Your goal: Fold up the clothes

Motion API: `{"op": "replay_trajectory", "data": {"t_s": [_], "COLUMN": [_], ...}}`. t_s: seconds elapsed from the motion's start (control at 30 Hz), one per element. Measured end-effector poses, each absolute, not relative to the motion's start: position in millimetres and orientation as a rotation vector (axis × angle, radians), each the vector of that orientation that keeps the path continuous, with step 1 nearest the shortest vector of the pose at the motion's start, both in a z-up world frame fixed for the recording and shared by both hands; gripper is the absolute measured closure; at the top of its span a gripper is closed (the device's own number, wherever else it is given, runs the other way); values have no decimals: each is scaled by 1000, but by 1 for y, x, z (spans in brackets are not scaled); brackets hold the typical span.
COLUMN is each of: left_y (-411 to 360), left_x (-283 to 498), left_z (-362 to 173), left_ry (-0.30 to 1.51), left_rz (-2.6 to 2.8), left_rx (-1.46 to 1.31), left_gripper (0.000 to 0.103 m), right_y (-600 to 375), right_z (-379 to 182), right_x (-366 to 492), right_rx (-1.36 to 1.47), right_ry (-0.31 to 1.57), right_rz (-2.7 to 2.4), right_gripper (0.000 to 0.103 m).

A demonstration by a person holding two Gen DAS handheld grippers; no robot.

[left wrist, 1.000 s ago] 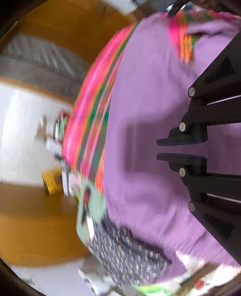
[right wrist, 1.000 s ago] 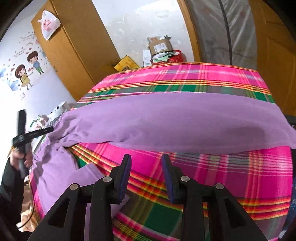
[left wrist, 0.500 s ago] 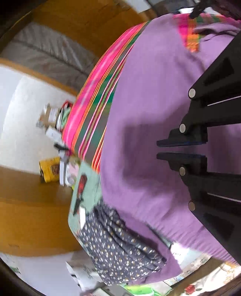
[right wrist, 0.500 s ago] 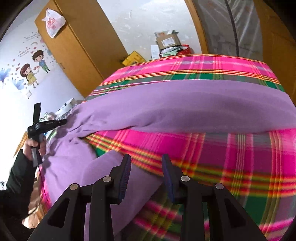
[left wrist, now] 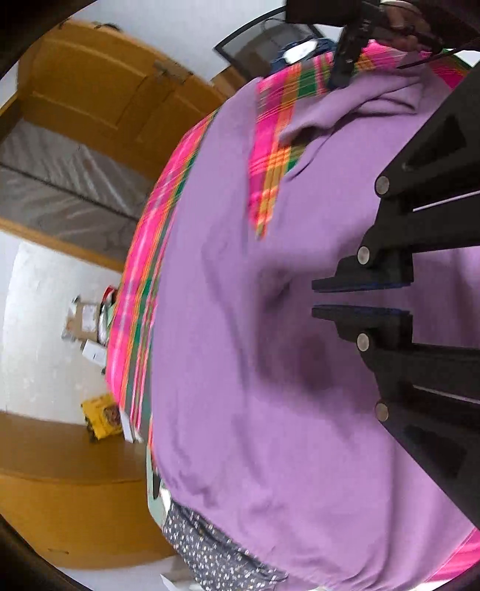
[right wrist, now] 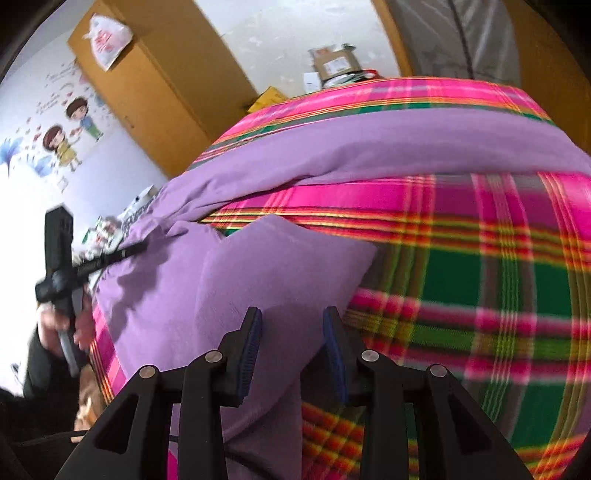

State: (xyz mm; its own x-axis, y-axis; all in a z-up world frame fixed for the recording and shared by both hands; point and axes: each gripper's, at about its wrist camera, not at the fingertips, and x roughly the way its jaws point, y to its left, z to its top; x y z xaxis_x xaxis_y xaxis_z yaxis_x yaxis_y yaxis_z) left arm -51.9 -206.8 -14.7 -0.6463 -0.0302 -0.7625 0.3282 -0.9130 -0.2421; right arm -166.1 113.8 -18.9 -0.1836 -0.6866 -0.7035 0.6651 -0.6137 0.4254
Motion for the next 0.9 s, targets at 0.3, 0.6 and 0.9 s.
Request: {"op": "replay_trajectory", "data": {"t_s": [0.3, 0.6, 0.9], "left_y": [-168, -163, -160], "left_x": [-49, -44, -43], "left_z": [-26, -26, -29], "left_ry": [456, 392, 374], "left_rz": [-2629, -2625, -2639], "left_rx": [1263, 1254, 1241], "left_gripper": [95, 92, 92], "right_y": [127, 144, 190], "right_z": [-16, 5, 48], "right_x": [-142, -120, -115], "right_rx": [1168, 1107, 1014], "right_ry": [-19, 18, -19], "right_rz": [-1905, -1929, -2099], "right_gripper": [67, 67, 67]}}
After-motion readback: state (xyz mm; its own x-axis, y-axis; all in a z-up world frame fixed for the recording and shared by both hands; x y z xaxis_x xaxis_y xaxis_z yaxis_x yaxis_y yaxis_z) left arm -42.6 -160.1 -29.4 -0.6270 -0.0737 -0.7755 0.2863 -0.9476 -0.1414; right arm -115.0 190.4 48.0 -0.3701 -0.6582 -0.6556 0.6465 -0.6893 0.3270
